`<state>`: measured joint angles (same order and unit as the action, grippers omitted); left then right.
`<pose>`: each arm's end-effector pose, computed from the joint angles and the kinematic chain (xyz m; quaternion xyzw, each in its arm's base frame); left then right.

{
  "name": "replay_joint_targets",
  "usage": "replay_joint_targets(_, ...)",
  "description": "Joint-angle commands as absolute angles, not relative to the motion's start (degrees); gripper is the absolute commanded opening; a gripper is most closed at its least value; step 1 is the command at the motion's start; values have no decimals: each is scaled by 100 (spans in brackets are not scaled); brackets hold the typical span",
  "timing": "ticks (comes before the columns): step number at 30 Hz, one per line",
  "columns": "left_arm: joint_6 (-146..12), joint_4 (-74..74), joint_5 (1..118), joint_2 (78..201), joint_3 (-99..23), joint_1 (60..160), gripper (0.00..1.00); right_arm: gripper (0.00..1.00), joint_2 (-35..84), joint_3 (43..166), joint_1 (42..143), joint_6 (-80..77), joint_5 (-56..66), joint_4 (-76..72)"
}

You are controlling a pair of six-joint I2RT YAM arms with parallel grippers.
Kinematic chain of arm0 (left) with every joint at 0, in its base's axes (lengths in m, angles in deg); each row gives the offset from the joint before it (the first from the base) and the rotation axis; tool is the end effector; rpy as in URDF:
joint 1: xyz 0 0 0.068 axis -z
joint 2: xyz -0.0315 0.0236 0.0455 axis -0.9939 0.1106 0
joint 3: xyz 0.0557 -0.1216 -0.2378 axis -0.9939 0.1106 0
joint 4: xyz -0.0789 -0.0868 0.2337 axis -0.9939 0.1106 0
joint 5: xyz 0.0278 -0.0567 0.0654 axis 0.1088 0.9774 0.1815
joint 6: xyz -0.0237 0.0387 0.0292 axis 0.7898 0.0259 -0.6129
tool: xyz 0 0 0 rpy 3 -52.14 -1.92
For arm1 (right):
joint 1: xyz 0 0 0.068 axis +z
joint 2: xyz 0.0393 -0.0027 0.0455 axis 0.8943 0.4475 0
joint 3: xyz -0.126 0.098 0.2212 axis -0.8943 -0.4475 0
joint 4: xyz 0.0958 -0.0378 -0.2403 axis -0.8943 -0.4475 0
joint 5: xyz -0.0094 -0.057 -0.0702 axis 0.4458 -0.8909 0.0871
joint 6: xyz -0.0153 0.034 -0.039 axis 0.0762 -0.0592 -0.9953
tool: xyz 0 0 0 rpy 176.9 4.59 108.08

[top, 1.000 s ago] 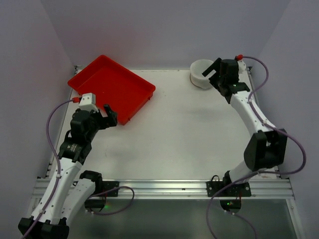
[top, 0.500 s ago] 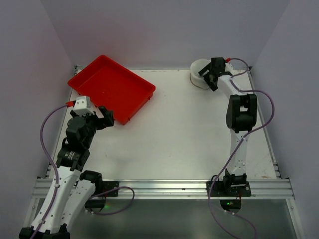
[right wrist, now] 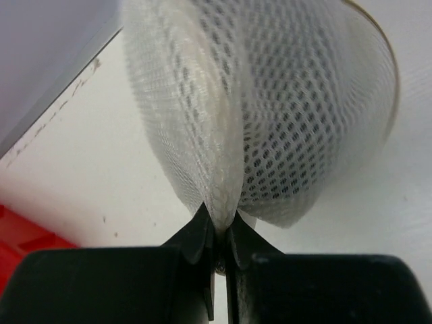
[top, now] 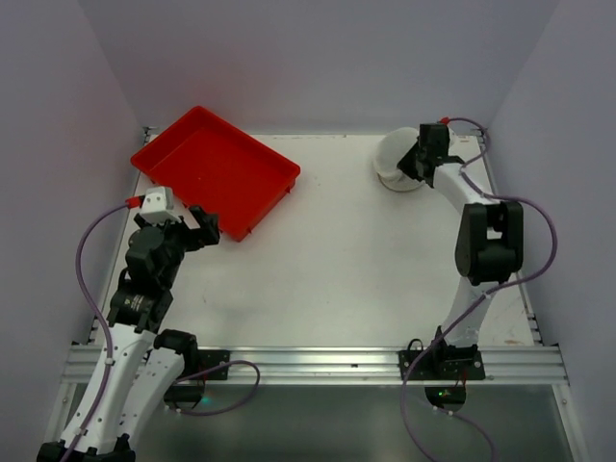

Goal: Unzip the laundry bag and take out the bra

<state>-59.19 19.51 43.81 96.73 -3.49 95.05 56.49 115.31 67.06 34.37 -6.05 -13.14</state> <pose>0.1408 -0.0236 0.3136 -0.0990 0.7718 -0.1187 0.6167 0.4542 0.0266 0.2274 0.3160 0.8464 0.1423 0.4044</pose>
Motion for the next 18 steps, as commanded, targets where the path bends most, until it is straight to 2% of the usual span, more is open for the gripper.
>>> replay_joint_targets(1, -6059, 1696, 4424, 9606, -315, 9481, 100, 0, 4267, 10810, 7139, 2397, -1045, -1423)
replay_joint_targets(5, -6051, 1722, 4477, 9562, -306, 9472, 100, 0, 3064, 10043, 8080, 1317, -2933, -1925)
replay_joint_targets(9, -6016, 1757, 4521, 9526, -289, 9464, 100, 0, 2675, 9542, 9186, 1165, -4804, -2871)
replay_joint_targets(14, -5989, 1748, 4538, 9430, -254, 9463, 100, 0, 2963, 9392, 10304, 1278, -5906, -4033)
replay_joint_targets(18, -5989, 1748, 4495, 9412, -262, 9463, 100, 0, 3849, 9496, 11471, 1910, -6662, -5401)
